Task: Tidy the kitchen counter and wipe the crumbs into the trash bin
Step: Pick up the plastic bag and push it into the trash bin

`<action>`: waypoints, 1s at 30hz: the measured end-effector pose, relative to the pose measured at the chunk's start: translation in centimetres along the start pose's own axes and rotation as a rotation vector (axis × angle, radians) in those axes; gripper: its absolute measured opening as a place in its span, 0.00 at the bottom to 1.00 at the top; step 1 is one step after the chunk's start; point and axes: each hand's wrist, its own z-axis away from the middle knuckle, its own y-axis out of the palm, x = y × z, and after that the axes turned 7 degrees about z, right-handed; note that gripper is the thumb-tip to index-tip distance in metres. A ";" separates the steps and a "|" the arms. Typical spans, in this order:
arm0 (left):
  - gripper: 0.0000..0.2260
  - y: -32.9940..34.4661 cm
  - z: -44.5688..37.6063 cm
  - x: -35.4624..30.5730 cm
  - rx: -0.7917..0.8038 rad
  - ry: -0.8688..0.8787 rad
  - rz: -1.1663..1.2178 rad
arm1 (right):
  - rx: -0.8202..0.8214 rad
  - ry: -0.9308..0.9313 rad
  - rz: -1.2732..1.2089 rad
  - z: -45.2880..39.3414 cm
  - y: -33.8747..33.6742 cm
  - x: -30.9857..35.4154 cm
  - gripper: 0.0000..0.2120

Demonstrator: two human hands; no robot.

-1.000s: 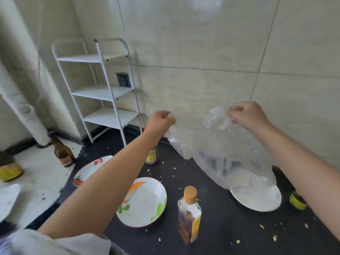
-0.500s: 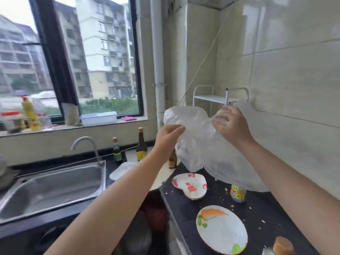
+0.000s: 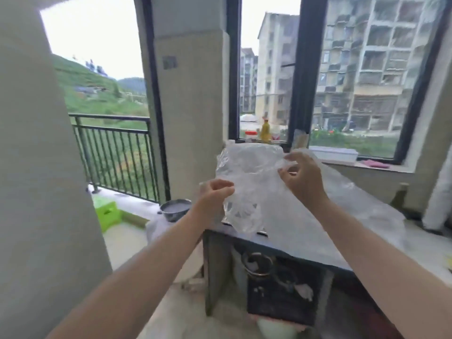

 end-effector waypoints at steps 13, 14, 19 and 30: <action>0.16 -30.9 -3.8 3.8 -0.601 -0.037 -0.004 | 0.424 -0.110 -0.303 -0.7 30.7 18.8 0.09; 0.17 -32.6 -4.4 4.2 -0.647 -0.037 -0.002 | 0.458 -0.124 -0.321 -0.8 33.1 19.6 0.10; 0.17 -42.1 -8.4 7.2 -0.865 -0.082 -0.013 | 0.714 -0.076 -0.459 -0.4 46.6 23.7 0.11; 0.16 -60.5 -11.1 17.0 -1.278 -0.265 0.274 | 1.218 0.127 -0.635 6.9 68.5 31.9 0.15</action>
